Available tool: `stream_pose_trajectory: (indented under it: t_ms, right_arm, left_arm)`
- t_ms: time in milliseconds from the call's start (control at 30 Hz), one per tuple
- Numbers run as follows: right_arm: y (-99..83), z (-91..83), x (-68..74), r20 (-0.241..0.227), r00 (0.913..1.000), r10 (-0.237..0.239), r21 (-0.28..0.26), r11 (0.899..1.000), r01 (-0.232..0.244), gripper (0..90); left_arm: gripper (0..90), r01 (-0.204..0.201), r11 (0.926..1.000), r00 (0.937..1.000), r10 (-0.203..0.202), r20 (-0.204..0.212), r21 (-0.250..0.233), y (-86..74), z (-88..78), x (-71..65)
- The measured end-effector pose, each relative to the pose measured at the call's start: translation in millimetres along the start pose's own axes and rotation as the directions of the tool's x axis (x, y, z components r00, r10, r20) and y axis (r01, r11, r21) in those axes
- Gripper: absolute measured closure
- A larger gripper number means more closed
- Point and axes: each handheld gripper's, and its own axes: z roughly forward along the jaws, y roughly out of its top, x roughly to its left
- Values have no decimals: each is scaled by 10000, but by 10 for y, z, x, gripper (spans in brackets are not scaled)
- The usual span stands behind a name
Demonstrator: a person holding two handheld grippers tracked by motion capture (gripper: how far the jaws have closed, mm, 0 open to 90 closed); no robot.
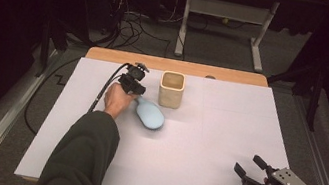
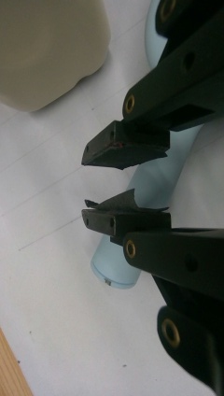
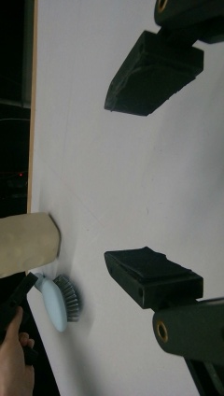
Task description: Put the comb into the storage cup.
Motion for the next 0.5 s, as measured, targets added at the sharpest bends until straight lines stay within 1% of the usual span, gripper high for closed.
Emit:
stream_pose_trajectory:
  t_ms: [167, 267, 333, 500]
  right_arm:
    - [0, -2, 2, -7, 10000, 23, 12, 10000, -23, 243]
    - [-1, -1, -2, -12, 10000, 7, 6, 10000, -7, 243]
    - [-1, 0, -2, -30, 10000, 19, -5, 10000, -19, 243]
    - [-2, -3, -1, -22, 10000, 42, 3, 10000, -42, 243]
  left_arm:
    - [722, -414, 9985, 9991, 412, 53, 370, 40, 21, -37]
    - [732, -599, 9969, 9981, 593, 138, 514, 49, 34, -50]
    - [741, -683, 9960, 9975, 672, 216, 571, 48, 44, -54]
    - [763, -783, 9936, 9968, 766, 240, 810, 45, 57, -53]
